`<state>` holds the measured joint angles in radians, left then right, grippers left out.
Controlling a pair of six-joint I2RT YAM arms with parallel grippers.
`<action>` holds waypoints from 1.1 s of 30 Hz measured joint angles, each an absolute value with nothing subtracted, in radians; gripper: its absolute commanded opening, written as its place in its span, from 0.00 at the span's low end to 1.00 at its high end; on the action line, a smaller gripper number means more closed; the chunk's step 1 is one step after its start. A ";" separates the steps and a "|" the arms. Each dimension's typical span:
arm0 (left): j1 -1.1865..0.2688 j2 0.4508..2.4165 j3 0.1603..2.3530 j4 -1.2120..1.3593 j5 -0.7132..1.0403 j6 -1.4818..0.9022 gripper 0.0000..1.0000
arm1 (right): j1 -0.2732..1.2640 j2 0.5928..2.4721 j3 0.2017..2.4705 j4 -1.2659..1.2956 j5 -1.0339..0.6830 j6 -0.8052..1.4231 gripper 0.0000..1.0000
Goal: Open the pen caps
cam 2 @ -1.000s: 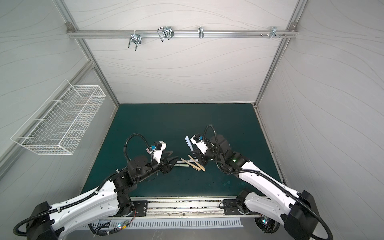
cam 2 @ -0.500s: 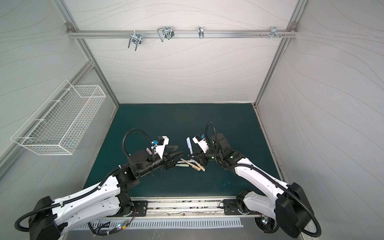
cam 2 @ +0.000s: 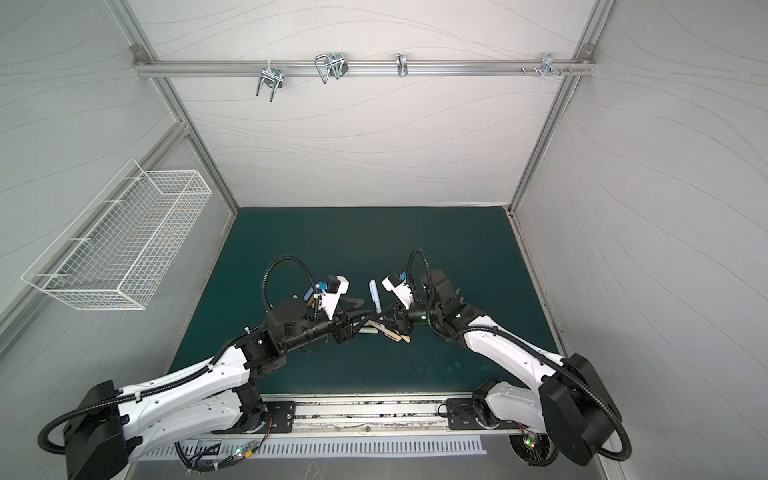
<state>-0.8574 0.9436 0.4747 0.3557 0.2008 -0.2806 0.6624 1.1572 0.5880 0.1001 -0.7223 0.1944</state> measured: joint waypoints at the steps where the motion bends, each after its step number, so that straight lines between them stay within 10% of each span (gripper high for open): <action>1: -0.857 0.943 0.475 0.357 0.198 -0.281 0.54 | 0.663 1.158 0.581 0.112 -0.724 0.195 0.00; 14: -0.857 0.938 0.475 0.353 0.179 -0.310 0.43 | 0.791 1.180 0.551 0.206 -0.691 0.117 0.00; 33: -0.849 0.970 0.477 0.340 0.163 -0.355 0.00 | 0.812 1.222 0.546 0.262 -0.669 0.077 0.08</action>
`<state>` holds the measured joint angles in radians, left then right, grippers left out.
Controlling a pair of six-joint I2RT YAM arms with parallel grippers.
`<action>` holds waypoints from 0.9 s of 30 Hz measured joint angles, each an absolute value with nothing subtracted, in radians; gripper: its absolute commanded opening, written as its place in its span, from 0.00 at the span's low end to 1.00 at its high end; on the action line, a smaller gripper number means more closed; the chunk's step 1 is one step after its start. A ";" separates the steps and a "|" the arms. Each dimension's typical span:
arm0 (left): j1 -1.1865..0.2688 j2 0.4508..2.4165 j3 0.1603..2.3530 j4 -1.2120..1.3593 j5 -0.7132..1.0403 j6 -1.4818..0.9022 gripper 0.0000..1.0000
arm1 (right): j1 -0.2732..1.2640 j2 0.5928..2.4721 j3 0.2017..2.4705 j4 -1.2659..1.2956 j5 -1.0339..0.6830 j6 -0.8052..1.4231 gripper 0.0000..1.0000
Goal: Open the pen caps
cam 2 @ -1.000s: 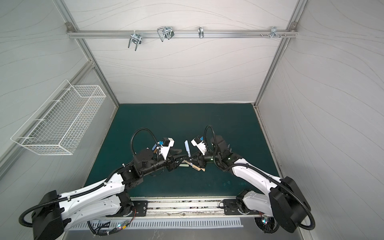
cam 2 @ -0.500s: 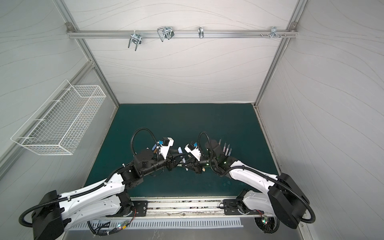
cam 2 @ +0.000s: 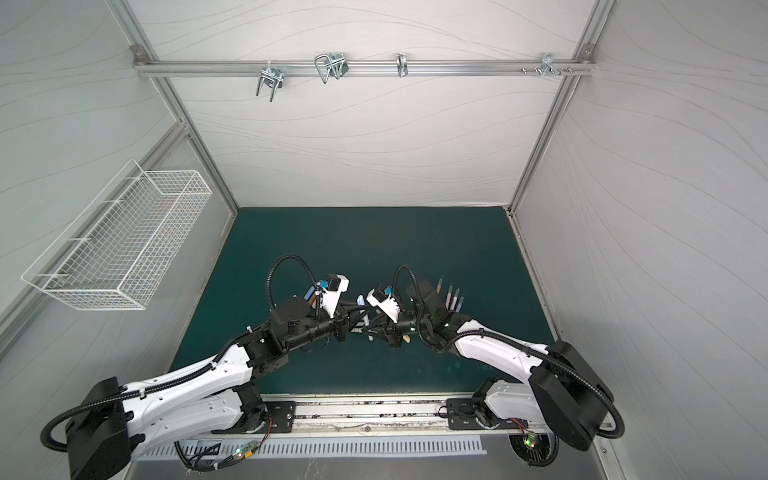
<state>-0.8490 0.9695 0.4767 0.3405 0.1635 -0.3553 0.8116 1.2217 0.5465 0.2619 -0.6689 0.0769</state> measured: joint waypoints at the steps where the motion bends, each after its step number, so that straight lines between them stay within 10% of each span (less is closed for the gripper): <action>1: -0.846 0.970 0.477 0.340 0.160 -0.357 0.00 | 0.812 1.221 0.546 0.262 -0.668 0.076 0.14; 12: -0.767 0.970 0.459 0.397 0.191 -0.433 0.00 | 0.807 1.149 0.486 0.318 -0.636 0.088 0.45; 27: -0.760 1.006 0.450 0.469 0.256 -0.461 0.00 | 0.779 1.144 0.406 0.514 -0.648 0.196 0.51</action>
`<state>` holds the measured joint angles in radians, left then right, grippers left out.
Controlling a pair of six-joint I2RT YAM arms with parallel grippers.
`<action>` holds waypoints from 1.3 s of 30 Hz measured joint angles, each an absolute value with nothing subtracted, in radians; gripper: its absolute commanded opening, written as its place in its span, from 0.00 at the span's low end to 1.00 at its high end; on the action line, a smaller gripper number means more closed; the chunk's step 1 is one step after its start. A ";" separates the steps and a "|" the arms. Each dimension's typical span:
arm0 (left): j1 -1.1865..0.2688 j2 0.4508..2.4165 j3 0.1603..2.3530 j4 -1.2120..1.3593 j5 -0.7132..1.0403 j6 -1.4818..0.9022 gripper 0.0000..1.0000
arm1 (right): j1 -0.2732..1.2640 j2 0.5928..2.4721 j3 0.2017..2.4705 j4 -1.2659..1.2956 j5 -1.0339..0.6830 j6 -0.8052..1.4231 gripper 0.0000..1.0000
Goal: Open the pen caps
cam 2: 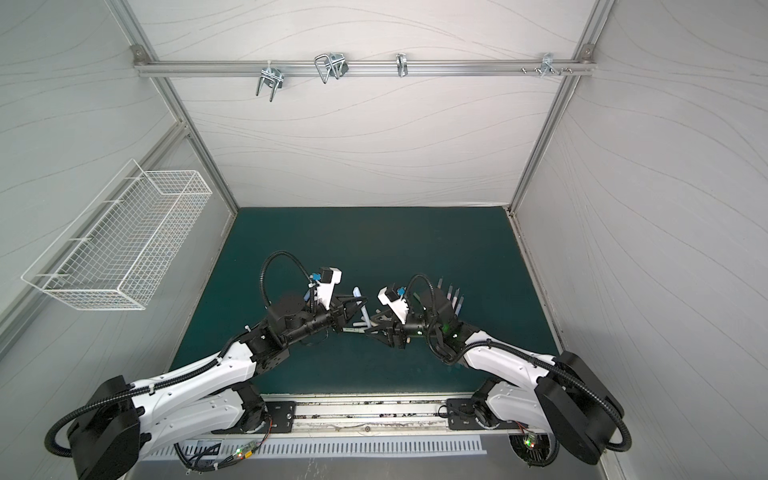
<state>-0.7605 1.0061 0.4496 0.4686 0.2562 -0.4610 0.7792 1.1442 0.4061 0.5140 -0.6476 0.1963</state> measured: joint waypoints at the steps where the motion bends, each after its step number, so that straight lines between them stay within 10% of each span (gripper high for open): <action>1: -0.760 1.006 0.448 0.474 0.264 -0.461 0.00 | 0.779 1.144 0.405 0.525 -0.648 0.198 0.50; 39: -0.795 0.995 0.429 0.495 0.281 -0.430 0.00 | 0.776 1.161 0.396 0.628 -0.661 0.236 0.00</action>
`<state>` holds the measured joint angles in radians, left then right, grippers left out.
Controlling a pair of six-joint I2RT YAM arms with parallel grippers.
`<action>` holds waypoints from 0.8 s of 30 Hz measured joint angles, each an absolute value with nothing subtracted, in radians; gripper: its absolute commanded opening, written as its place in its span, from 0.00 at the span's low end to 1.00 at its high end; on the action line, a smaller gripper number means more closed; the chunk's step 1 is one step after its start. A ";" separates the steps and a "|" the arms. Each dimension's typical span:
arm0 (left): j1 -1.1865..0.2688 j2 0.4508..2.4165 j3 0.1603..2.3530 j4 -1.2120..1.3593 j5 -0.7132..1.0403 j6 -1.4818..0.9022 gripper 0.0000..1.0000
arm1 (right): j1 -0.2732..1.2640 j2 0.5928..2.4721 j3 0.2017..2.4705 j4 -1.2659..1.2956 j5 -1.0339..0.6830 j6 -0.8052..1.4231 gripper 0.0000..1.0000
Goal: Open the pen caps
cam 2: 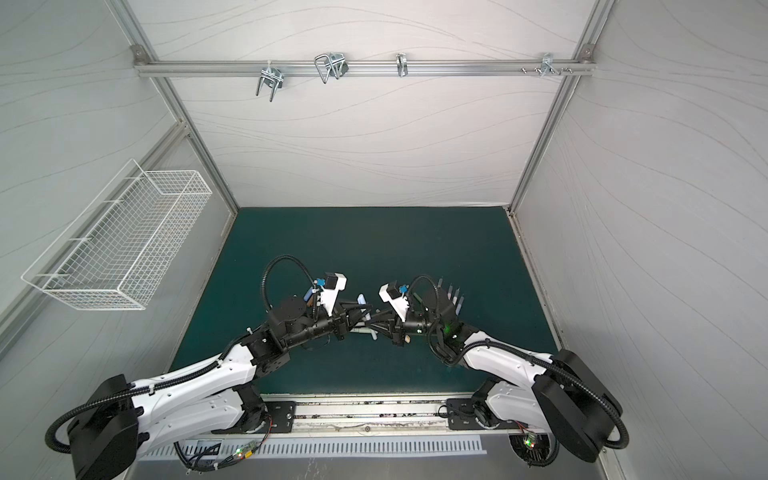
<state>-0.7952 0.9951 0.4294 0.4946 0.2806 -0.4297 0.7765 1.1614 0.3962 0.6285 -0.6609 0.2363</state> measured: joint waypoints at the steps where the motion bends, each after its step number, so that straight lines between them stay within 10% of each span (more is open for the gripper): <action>1: -0.795 0.994 0.429 0.490 0.277 -0.436 0.00 | 0.776 1.165 0.399 0.627 -0.663 0.236 0.00; 24: -0.725 0.989 0.319 0.685 0.302 -0.651 0.00 | 0.781 1.203 0.444 0.593 -0.661 0.212 0.00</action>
